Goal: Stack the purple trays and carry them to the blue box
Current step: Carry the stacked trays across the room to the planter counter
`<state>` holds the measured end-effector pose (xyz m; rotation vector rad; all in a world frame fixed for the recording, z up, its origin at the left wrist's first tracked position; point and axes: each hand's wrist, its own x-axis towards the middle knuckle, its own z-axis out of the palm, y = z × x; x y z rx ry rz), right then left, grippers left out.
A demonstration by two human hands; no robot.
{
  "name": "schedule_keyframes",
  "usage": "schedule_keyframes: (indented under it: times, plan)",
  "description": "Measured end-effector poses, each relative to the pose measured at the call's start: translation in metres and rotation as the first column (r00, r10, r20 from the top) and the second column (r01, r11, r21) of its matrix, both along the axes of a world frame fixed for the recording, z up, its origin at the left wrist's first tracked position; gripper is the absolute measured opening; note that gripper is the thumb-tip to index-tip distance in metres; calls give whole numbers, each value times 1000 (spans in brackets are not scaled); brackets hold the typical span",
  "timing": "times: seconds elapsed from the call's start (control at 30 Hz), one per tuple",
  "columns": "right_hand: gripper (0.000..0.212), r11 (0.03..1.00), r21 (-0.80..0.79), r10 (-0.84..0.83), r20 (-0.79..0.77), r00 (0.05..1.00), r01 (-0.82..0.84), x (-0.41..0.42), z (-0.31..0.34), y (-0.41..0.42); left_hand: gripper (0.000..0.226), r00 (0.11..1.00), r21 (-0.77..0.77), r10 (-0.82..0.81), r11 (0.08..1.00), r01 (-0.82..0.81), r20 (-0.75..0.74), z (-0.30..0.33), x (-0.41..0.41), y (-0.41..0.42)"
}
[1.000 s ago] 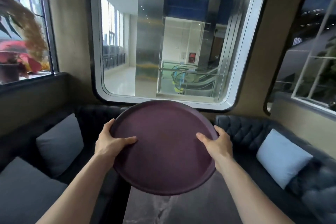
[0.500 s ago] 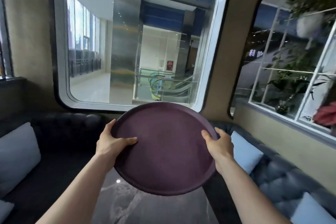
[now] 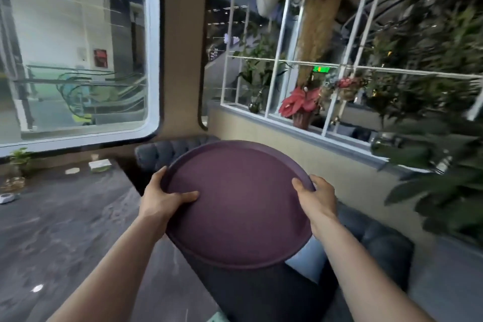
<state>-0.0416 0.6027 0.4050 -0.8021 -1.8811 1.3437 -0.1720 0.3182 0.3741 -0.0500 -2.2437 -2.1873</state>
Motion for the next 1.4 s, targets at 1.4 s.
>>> schedule_keyframes:
  times: [1.4]
  plan:
    - [59,-531,-22,-844,107,-526,847,830,-36,-240,123,-517,87,-854,-512,855,50,-32,781,293]
